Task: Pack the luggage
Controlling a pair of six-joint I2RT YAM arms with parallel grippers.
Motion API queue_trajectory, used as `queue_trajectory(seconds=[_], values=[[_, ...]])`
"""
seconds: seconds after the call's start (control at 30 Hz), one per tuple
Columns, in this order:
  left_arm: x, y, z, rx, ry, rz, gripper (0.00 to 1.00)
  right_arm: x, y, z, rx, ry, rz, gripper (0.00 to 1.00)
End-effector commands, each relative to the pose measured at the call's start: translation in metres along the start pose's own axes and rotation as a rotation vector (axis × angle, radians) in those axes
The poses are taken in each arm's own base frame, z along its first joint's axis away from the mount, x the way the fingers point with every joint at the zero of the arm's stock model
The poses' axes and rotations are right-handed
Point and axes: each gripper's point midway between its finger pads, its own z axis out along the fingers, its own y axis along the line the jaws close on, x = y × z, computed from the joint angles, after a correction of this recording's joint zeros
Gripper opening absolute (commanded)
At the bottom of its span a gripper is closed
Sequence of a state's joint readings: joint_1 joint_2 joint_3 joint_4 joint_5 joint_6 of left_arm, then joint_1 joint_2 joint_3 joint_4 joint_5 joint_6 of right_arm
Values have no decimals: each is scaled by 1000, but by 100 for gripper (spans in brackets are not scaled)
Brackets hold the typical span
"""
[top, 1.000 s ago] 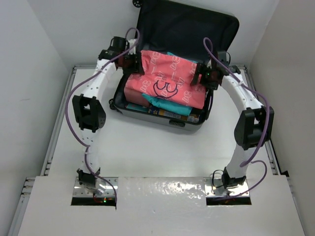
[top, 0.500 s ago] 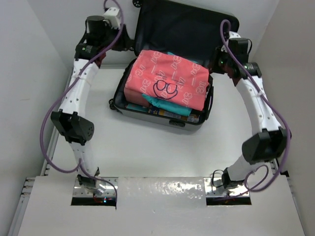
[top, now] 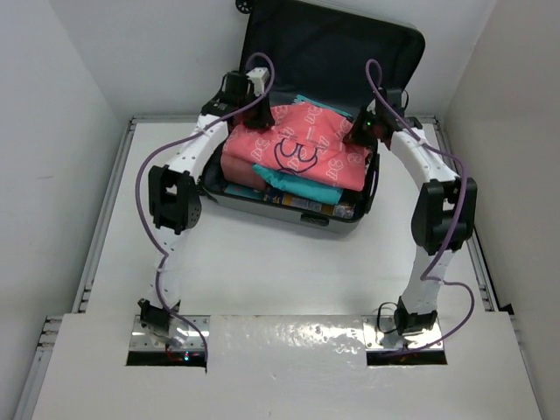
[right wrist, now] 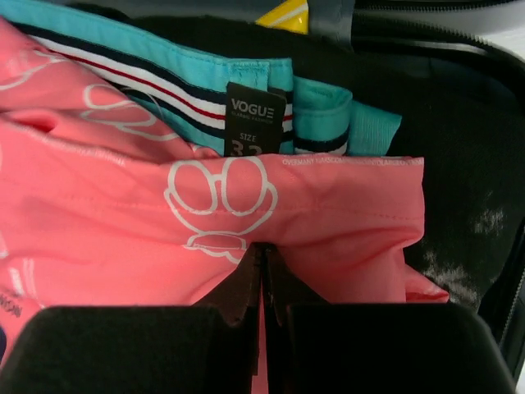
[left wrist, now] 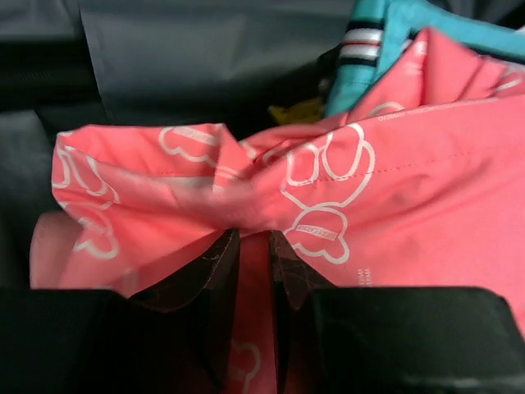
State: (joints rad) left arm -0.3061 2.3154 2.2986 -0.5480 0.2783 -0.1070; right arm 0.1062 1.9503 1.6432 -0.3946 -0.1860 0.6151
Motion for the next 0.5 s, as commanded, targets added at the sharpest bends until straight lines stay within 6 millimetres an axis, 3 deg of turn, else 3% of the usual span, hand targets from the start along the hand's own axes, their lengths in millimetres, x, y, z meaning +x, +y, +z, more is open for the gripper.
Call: queue_trajectory(seconds=[0.0,0.07,0.1,0.17,0.2,0.27,0.3,0.33,0.37,0.4,0.47], values=[[-39,15,-20,-87,-113,-31,19,-49,29,-18,-54,-102,-66,0],[-54,21,-32,-93,-149,-54,20,-51,30,-22,-40,-73,-97,0],[-65,21,-41,-93,-175,-64,24,-71,41,-36,-58,-117,-143,0],[-94,7,-69,-69,-252,-39,31,-88,49,-60,-48,-161,-182,1],[-101,5,-77,-71,-275,-30,42,-107,58,-77,-55,-221,-222,8],[-125,-5,-102,-63,-343,-16,51,-136,64,-107,-31,-334,-258,40],[-142,-11,-117,-55,-386,-11,57,-150,62,-119,-10,-386,-304,51],[-144,-12,-123,-51,-382,-16,60,-164,60,-128,17,-439,-331,63],[-151,-17,-133,-29,-399,-12,62,-173,53,-130,54,-469,-344,70],[-156,-18,-139,-21,-409,-23,64,-189,33,-137,124,-513,-326,79],[-157,-15,-154,13,-401,-38,65,-206,10,-136,151,-552,-214,85]])
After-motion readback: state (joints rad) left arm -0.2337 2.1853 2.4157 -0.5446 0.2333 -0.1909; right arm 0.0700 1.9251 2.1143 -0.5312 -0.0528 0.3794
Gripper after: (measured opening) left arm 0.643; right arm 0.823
